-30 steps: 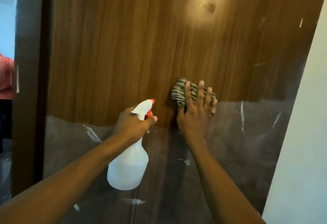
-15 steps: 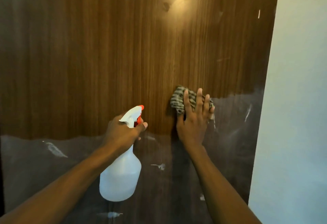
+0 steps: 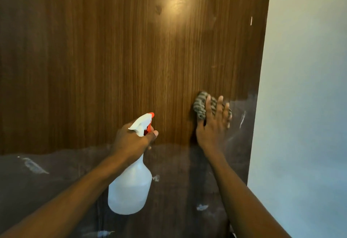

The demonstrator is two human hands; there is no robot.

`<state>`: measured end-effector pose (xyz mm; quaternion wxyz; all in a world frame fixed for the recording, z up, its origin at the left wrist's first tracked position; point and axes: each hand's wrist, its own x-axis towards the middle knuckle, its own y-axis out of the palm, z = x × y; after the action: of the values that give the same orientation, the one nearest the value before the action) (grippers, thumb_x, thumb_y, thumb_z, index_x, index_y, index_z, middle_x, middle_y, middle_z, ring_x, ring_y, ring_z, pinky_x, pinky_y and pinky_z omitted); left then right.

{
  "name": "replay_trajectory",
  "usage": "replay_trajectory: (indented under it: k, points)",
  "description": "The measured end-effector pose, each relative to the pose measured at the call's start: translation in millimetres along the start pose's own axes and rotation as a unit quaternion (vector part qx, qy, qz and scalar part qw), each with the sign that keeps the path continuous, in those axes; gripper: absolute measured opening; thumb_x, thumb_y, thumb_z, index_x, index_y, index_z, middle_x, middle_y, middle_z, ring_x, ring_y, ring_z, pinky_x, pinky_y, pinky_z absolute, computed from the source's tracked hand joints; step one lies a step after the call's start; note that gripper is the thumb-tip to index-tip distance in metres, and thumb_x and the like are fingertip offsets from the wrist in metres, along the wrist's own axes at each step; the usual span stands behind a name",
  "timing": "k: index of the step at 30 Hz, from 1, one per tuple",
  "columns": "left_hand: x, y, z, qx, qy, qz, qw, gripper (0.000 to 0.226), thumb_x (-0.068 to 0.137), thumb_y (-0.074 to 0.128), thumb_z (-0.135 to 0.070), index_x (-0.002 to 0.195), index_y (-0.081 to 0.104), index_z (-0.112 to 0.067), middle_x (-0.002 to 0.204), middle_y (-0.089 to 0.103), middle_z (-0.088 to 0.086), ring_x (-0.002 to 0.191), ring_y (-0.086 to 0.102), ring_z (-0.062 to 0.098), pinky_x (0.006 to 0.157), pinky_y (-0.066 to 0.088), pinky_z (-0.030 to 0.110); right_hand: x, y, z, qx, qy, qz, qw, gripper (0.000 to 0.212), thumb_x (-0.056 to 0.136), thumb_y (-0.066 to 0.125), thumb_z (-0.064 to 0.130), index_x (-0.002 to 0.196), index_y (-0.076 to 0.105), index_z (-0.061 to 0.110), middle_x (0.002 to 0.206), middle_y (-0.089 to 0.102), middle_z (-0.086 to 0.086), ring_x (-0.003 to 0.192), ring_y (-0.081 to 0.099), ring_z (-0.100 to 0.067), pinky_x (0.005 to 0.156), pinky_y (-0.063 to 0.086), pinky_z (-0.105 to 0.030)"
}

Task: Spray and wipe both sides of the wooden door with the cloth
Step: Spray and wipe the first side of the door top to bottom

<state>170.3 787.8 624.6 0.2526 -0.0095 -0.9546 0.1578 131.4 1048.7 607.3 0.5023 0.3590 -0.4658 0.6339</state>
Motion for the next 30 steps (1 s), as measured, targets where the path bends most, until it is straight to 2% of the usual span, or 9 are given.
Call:
replay_trajectory:
  k: [2,8,10,14,16,19,23,26,30]
  points:
    - [-1,6,-5,-0.016,0.0,0.01,1.0,0.058,0.079,0.069,-0.04,0.129,0.049,-0.019,0.116,0.063,0.006,0.085,0.066,0.019,0.076,0.053,0.029,15,0,18,-0.003,-0.013,-0.003,1.0,0.069,0.096,0.042,0.038,0.159,0.015,0.032,0.169,0.003,-0.006,0.154,-0.005,-0.031,0.122,0.002,-0.058]
    - [-12,28,-16,-0.01,0.02,0.022,1.0,0.052,0.08,0.068,-0.04,0.126,0.054,-0.018,0.102,0.069,0.006,0.082,0.068,0.02,0.083,0.055,0.038,-53,5,-25,-0.033,-0.263,0.035,0.964,0.066,0.095,0.057,0.034,0.156,0.031,0.031,0.167,0.017,-0.008,0.154,0.01,-0.035,0.12,0.018,-0.061]
    - [-18,36,-19,-0.027,0.0,0.013,1.0,0.052,0.079,0.07,-0.037,0.123,0.054,-0.015,0.105,0.067,0.008,0.081,0.066,0.019,0.078,0.054,0.033,-55,-2,-61,-0.026,-0.217,0.036,0.975,0.064,0.095,0.052,0.033,0.156,0.031,0.03,0.167,0.014,-0.007,0.154,0.008,-0.033,0.12,0.017,-0.061]
    - [-23,55,-27,-0.035,-0.013,-0.021,0.999,0.049,0.079,0.071,-0.032,0.121,0.05,-0.017,0.107,0.062,0.007,0.085,0.064,0.021,0.076,0.051,0.03,11,-22,-98,-0.001,-0.009,0.004,1.0,0.066,0.099,0.042,0.034,0.158,0.015,0.031,0.168,0.005,-0.004,0.155,-0.003,-0.029,0.122,0.01,-0.06]
    - [-22,67,-34,-0.033,-0.015,-0.035,0.999,0.047,0.079,0.071,-0.032,0.119,0.051,-0.018,0.107,0.063,0.007,0.083,0.064,0.021,0.077,0.051,0.031,49,-26,-90,-0.006,0.006,-0.008,1.0,0.065,0.1,0.038,0.039,0.159,0.011,0.032,0.169,0.001,-0.004,0.155,-0.007,-0.029,0.124,0.002,-0.057]
    - [-20,88,-48,-0.017,-0.015,-0.043,0.999,0.046,0.08,0.07,-0.034,0.119,0.051,-0.019,0.109,0.064,0.007,0.085,0.064,0.022,0.082,0.053,0.036,46,-21,-76,0.012,-0.121,0.001,0.993,0.065,0.097,0.047,0.036,0.158,0.025,0.032,0.168,0.008,-0.004,0.155,-0.003,-0.031,0.124,-0.006,-0.049]
    - [-27,116,-59,-0.009,-0.015,-0.056,0.998,0.05,0.08,0.069,-0.035,0.123,0.051,-0.016,0.11,0.064,0.008,0.088,0.064,0.023,0.082,0.051,0.035,8,-20,-131,-0.016,-0.325,0.025,0.945,0.061,0.096,0.053,0.037,0.154,0.037,0.029,0.166,0.021,-0.008,0.154,0.01,-0.034,0.121,0.015,-0.06]
    - [-36,133,-61,-0.009,-0.026,-0.067,0.997,0.053,0.078,0.071,-0.036,0.123,0.052,-0.016,0.112,0.064,0.01,0.095,0.063,0.027,0.091,0.052,0.042,33,-35,-172,-0.013,-0.243,0.011,0.97,0.063,0.095,0.048,0.038,0.156,0.032,0.029,0.166,0.018,-0.01,0.154,0.009,-0.034,0.122,0.013,-0.057]
    - [-43,152,-69,-0.021,-0.047,-0.06,0.997,0.061,0.071,0.072,-0.044,0.122,0.054,-0.015,0.114,0.064,0.009,0.096,0.064,0.027,0.091,0.052,0.042,89,-45,-151,0.022,-0.114,0.011,0.993,0.062,0.099,0.033,0.052,0.158,0.026,0.032,0.168,0.012,-0.007,0.154,0.003,-0.033,0.123,0.01,-0.057]
